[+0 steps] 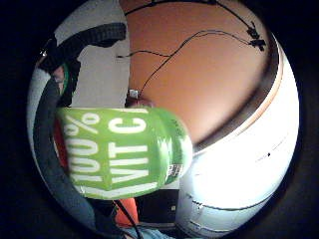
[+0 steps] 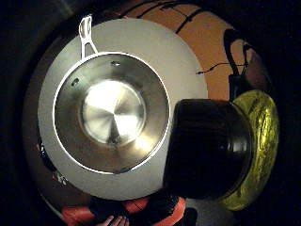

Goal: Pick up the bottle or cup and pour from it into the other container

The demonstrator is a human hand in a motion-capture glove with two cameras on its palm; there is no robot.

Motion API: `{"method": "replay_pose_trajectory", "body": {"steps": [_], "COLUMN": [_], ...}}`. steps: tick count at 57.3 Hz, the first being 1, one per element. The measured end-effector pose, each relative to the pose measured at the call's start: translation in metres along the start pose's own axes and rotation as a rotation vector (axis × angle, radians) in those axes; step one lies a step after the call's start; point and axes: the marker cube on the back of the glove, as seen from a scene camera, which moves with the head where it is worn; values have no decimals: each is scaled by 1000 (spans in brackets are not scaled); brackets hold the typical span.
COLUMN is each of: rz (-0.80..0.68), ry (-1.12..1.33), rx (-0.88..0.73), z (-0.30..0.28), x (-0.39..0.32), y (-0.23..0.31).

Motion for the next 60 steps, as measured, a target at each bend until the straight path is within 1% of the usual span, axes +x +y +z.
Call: {"method": "replay_pose_trajectory", "body": {"steps": [18, 27, 41, 47, 60], "rz": [13, 2, 15, -10, 16], "ry": [-6, -54, -70, -96, -138], "rx": [-2, -13, -10, -14, -29], "z": [10, 19, 18, 18, 22], "x": [-13, -21, -13, -14, -6], "y": [-2, 5, 11, 17, 20]}}
